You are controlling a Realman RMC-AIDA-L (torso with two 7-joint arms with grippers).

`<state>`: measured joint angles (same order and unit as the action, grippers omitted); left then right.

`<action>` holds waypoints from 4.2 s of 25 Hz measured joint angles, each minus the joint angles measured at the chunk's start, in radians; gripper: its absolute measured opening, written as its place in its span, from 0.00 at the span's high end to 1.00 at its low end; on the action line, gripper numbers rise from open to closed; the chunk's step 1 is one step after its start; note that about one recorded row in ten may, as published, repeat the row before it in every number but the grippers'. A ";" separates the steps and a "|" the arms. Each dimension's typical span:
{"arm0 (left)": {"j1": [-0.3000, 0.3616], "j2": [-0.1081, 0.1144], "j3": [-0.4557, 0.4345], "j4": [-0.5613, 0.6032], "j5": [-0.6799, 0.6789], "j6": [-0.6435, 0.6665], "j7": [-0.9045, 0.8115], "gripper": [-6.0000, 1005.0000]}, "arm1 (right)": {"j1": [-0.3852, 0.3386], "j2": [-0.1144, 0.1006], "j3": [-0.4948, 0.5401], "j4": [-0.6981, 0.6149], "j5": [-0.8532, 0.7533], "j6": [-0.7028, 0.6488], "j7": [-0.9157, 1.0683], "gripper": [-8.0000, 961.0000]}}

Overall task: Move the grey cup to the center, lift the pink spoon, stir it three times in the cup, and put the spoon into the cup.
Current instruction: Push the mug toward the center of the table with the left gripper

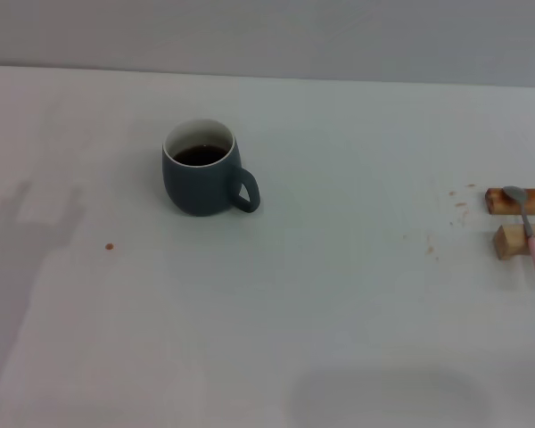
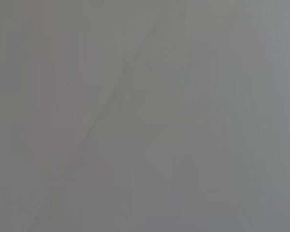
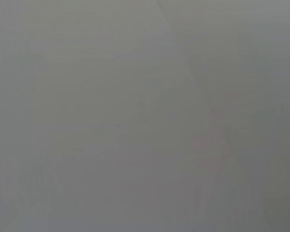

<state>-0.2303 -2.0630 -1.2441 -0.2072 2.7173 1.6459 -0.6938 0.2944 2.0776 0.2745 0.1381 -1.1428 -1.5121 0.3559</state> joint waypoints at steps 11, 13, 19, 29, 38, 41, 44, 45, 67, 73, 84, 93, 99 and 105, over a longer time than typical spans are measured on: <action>-0.003 0.001 0.006 0.004 0.006 0.000 0.006 0.15 | -0.007 0.000 -0.016 0.003 0.000 0.003 0.001 0.17; -0.003 0.001 0.006 0.006 0.006 -0.002 0.006 0.15 | -0.011 0.000 -0.017 0.005 0.000 0.005 0.001 0.17; -0.013 0.002 0.003 0.012 0.006 -0.008 0.007 0.15 | -0.012 0.001 -0.024 0.007 0.000 0.019 0.003 0.17; -0.043 0.006 -0.002 0.031 0.000 -0.061 0.018 0.16 | 0.005 0.001 -0.023 0.008 0.000 0.044 0.005 0.17; -0.109 0.033 0.005 0.041 0.008 -0.179 0.074 0.16 | 0.016 0.001 -0.025 0.008 -0.024 0.048 0.013 0.17; -0.148 0.054 0.009 0.042 0.036 -0.290 0.074 0.16 | 0.018 0.001 -0.025 0.010 -0.031 0.049 0.019 0.17; -0.194 0.070 0.009 0.046 0.082 -0.425 0.080 0.16 | 0.020 0.000 -0.027 0.010 -0.063 0.052 0.046 0.17; -0.211 0.073 0.009 0.048 0.094 -0.464 0.086 0.16 | 0.020 0.000 -0.027 0.010 -0.073 0.053 0.055 0.17; -0.387 0.093 0.109 0.045 0.171 -0.874 0.219 0.16 | 0.010 0.002 -0.051 0.012 -0.120 0.053 0.109 0.17; -0.405 0.090 0.160 0.047 0.171 -0.914 0.221 0.16 | 0.018 0.002 -0.057 0.012 -0.120 0.052 0.118 0.17; -0.412 0.069 0.204 0.041 0.171 -0.925 0.222 0.16 | 0.019 -0.001 -0.075 0.012 -0.120 0.045 0.120 0.17; -0.416 0.052 0.237 0.038 0.171 -0.923 0.213 0.16 | 0.017 -0.001 -0.077 0.012 -0.119 0.048 0.121 0.17; -0.418 0.044 0.265 0.018 0.171 -0.917 0.210 0.16 | 0.018 -0.001 -0.087 0.012 -0.120 0.052 0.121 0.17; -0.412 0.034 0.273 -0.002 0.171 -0.909 0.208 0.16 | 0.018 -0.001 -0.090 0.012 -0.120 0.053 0.121 0.17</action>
<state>-0.6419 -2.0292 -0.9709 -0.2088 2.8884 0.7369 -0.4853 0.3125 2.0769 0.1849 0.1503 -1.2623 -1.4596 0.4772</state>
